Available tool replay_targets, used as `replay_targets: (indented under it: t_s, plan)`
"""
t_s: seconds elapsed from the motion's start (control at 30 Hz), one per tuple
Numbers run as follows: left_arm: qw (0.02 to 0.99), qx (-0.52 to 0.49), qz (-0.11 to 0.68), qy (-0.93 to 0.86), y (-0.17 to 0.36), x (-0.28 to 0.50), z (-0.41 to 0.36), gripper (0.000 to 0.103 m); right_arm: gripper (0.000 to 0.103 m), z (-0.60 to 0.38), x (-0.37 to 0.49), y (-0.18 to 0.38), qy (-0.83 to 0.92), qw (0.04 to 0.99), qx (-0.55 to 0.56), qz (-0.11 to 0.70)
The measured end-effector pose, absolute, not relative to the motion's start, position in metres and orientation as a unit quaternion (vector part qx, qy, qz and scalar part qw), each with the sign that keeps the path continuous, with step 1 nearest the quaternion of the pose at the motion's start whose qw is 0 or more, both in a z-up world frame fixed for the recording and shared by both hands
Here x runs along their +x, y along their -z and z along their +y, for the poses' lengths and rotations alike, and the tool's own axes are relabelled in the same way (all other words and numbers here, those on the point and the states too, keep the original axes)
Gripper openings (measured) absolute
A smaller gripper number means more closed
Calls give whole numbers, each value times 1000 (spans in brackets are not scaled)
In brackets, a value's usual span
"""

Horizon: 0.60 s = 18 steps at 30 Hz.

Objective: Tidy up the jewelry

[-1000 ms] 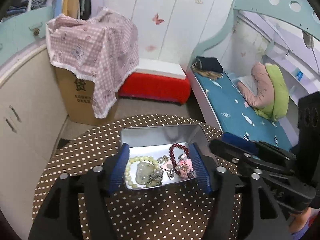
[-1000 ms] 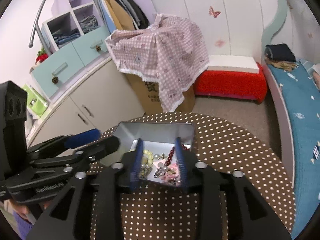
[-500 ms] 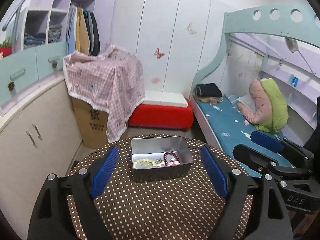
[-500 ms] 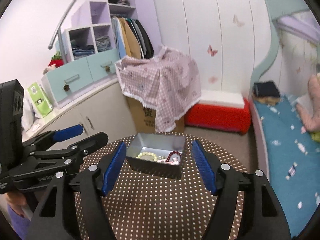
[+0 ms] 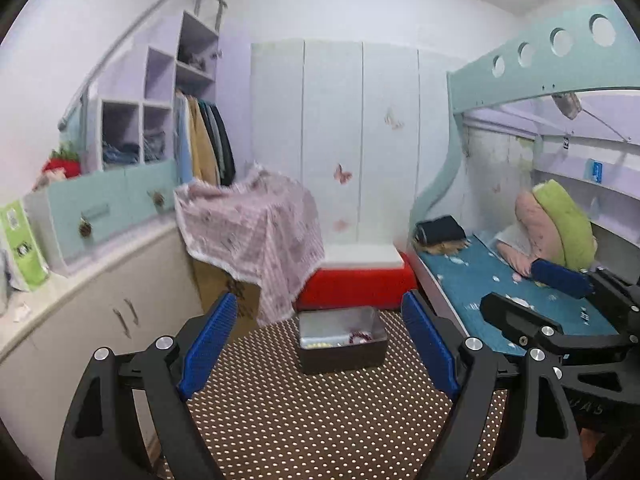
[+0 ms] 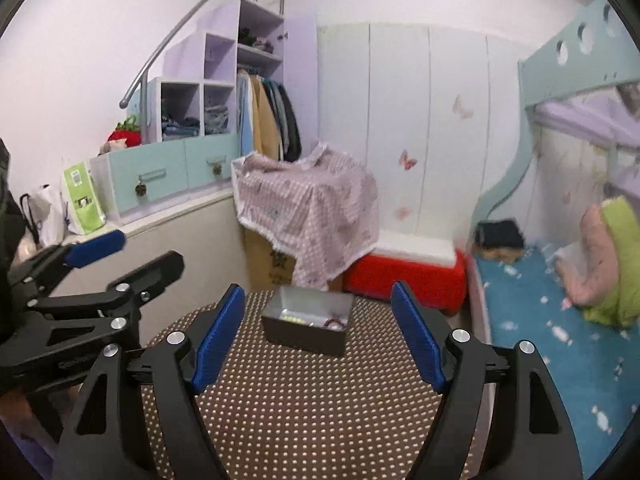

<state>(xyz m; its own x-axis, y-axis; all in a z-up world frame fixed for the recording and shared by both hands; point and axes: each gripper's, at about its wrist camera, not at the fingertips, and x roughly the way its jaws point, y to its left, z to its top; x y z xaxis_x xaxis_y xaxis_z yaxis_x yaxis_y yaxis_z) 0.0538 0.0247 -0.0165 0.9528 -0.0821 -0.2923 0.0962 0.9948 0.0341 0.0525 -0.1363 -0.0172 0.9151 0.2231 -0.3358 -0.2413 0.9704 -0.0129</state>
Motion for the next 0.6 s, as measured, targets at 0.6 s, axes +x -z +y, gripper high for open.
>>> replay_targets:
  t_s: [0.6]
  plan:
    - [997,35,64,23,-4,-3,10,82,81,-136,-5,-15,-66,993,-45,90]
